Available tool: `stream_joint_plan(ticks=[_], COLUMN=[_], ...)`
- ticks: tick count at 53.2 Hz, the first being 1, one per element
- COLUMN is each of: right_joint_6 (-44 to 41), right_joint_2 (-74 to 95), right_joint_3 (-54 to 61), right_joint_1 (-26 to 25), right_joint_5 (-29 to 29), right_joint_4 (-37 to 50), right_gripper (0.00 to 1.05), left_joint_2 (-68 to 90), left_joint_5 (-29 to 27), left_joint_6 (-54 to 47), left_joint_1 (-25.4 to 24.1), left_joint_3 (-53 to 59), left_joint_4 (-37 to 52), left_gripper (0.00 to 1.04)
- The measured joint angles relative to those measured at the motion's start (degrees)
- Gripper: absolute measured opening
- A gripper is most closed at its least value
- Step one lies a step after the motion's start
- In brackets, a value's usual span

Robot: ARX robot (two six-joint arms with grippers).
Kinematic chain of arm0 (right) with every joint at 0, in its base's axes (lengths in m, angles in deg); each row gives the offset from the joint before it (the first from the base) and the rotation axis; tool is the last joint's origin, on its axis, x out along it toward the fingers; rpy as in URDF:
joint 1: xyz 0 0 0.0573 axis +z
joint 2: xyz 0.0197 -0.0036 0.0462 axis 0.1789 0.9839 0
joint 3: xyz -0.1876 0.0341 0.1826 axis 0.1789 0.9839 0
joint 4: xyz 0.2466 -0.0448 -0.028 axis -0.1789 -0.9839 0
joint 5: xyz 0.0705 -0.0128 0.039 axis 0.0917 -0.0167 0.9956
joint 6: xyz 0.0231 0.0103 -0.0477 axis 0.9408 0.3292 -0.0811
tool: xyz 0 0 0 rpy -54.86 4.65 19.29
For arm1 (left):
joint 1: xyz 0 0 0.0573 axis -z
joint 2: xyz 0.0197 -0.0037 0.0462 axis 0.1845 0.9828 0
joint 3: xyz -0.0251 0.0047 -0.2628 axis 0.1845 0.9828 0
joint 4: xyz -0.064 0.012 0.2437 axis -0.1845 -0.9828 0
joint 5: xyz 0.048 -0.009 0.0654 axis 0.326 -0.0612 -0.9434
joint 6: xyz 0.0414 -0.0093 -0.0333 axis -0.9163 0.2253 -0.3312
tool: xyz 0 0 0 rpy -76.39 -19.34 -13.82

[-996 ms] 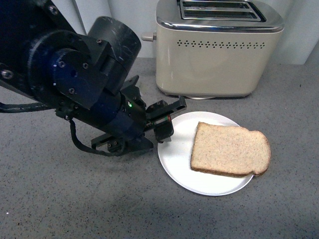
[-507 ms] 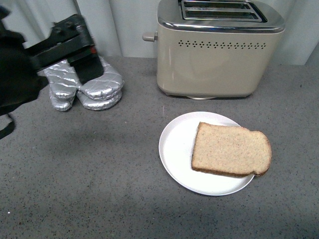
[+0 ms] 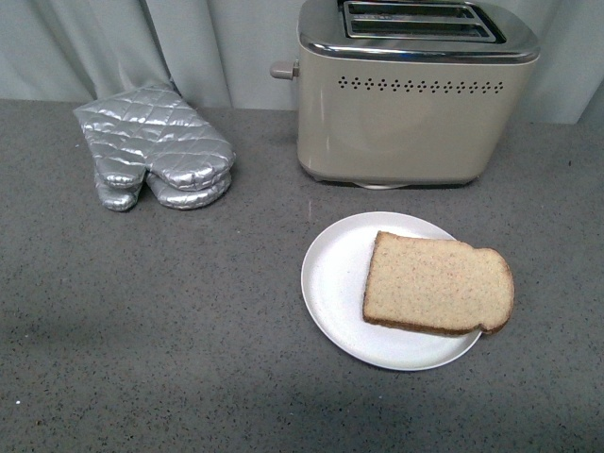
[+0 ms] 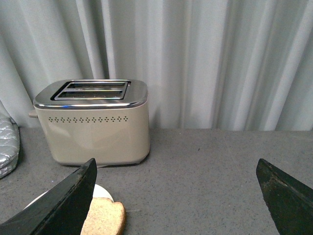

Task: Put bread into toaster

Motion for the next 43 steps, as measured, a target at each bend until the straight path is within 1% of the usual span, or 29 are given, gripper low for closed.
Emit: stream_joint_plan(ticks=[11,13,16,19,43], right_joint_6=[0.0,0.0,0.0,0.0,0.0], right_joint_2=[0.0,0.0,0.0,0.0,0.0], right_joint_3=[0.0,0.0,-0.02,-0.02,-0.02], right_joint_1=[0.0,0.0,0.0,0.0,0.0], right_joint_5=[0.0,0.0,0.0,-0.02,0.0], right_joint_4=[0.0,0.0,0.0,0.0,0.0], right_gripper=[0.95,0.95,0.95,0.95,0.95], left_joint_2=[-9.94,-12.0,-14.36,-16.63,-34.29], left_joint_5=[2.25,5.38,6.71,6.67,6.93], left_joint_6=[-0.26,-0.35,-0.42,-0.42,-0.44], left_joint_1=[-2.36,-4.17,-5.97,-6.86,-7.23], left_joint_3=[2.73,3.08,3.45,3.85,4.26], left_joint_4=[-7.45,-9.05,-11.06,-13.05,-28.68], left_gripper=[0.04,0.04,0.04,0.04,0.04])
